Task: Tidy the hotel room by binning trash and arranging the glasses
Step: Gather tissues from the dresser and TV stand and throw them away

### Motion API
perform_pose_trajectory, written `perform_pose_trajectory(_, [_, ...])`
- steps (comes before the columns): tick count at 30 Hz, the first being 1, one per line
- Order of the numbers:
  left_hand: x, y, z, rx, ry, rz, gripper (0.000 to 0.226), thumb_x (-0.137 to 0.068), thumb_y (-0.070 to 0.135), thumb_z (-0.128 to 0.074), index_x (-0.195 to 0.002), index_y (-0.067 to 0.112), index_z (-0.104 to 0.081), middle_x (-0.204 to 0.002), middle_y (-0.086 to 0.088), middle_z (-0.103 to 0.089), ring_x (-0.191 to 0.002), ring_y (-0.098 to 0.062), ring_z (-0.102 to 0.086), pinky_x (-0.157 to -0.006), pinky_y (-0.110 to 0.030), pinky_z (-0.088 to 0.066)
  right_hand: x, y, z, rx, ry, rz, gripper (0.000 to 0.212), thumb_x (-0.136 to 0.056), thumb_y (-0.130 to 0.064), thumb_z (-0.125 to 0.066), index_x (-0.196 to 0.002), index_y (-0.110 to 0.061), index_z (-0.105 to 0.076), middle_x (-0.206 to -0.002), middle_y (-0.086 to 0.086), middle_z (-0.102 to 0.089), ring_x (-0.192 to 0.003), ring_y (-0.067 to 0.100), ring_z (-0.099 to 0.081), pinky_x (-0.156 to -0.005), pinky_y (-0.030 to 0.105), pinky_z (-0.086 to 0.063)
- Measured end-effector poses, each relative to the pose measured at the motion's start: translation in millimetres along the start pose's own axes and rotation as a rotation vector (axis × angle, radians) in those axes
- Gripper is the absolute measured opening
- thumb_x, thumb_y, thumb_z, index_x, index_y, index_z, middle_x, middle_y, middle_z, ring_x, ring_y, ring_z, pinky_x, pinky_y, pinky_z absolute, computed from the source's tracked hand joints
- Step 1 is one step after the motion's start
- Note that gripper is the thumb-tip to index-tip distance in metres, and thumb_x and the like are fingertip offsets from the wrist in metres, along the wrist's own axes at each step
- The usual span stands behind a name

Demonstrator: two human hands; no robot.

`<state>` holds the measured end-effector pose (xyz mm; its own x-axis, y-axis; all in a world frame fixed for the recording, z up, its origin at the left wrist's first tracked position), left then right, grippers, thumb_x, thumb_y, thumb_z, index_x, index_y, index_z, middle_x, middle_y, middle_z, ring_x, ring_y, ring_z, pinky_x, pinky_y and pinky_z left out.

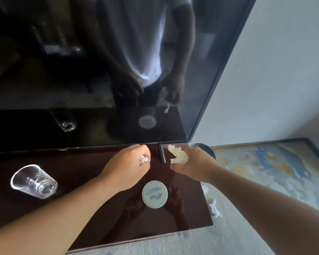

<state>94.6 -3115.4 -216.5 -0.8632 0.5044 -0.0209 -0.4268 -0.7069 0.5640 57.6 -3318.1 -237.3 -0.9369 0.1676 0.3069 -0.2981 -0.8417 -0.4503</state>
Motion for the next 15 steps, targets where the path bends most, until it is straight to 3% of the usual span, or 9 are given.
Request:
perform_pose_trajectory(1, [-1.2,3.9,3.4,0.007,0.006,-0.013,0.008,-0.087,0.019,-0.05,-0.081,0.021,-0.055,-0.082,0.008,-0.056,-0.068,-0.014,-0.055,-0.061,-0.031,-0.045,4.4,-2.0,5.5,-0.016,0.011,0.004,0.065,-0.067,-0.071,-0.061,-0.121,-0.036,-0.052,-0.102,-0.009,-0.058,-0.08,0.009,-0.061,-0.064,0.025,-0.05])
perform_pose_trajectory(3, [-4.0,11.4,8.3,0.023,0.014,-0.04,0.007,-0.086,0.018,-0.05,-0.081,0.02,-0.055,-0.083,0.007,-0.056,-0.068,-0.014,-0.054,-0.062,-0.032,-0.045,12.5,-6.0,17.0,-0.044,0.029,0.014,0.056,-0.075,-0.078,-0.047,-0.1,-0.028,-0.058,-0.088,-0.009,-0.064,-0.076,0.009,-0.062,-0.068,0.03,-0.052])
perform_pose_trajectory(6, [-9.6,21.0,10.3,0.029,0.002,-0.067,0.008,-0.087,0.018,-0.049,-0.082,0.019,-0.055,-0.083,0.007,-0.055,-0.069,-0.015,-0.055,-0.064,-0.036,-0.048,20.9,-8.1,30.9,-0.027,0.079,0.004,0.062,-0.092,-0.067,-0.027,-0.082,-0.019,-0.063,-0.072,-0.001,-0.064,-0.07,0.013,-0.06,-0.065,0.031,-0.047])
perform_pose_trajectory(9, [-14.8,31.5,6.4,0.041,-0.012,-0.106,0.008,-0.087,0.018,-0.05,-0.081,0.022,-0.054,-0.082,0.007,-0.054,-0.07,-0.015,-0.055,-0.065,-0.039,-0.048,27.3,0.1,37.3,-0.023,0.147,-0.038,0.039,-0.095,-0.045,-0.04,-0.07,-0.025,-0.061,-0.065,-0.005,-0.06,-0.064,0.011,-0.058,-0.053,0.026,-0.038])
perform_pose_trajectory(11, [-16.8,40.1,2.5,0.046,-0.017,-0.137,0.01,-0.087,0.019,-0.051,-0.079,0.024,-0.052,-0.08,0.009,-0.052,-0.071,-0.015,-0.054,-0.065,-0.037,-0.047,31.5,8.0,38.9,-0.058,0.16,-0.074,0.023,-0.087,-0.035,-0.048,-0.077,-0.027,-0.067,-0.068,-0.006,-0.064,-0.062,0.01,-0.062,-0.051,0.022,-0.04])
perform_pose_trajectory(15, [-20.7,63.3,-8.9,0.035,-0.035,-0.183,0.012,-0.087,0.02,-0.052,-0.078,0.028,-0.05,-0.081,0.009,-0.053,-0.075,-0.016,-0.054,-0.065,-0.036,-0.047,46.5,24.1,49.1,-0.085,0.192,-0.075,0.015,-0.08,-0.024,-0.053,-0.084,-0.025,-0.067,-0.079,-0.005,-0.066,-0.06,0.01,-0.059,-0.049,0.02,-0.038])
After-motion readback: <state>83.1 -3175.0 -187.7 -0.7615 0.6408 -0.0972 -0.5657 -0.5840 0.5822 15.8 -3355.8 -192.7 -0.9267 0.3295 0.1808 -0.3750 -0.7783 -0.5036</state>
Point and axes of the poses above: each hand's wrist, its own x-axis away from the middle knuckle, its own z-axis out of the back of the hand, y = z × x, the point moved 4 cm from there along -x, towards the middle knuckle
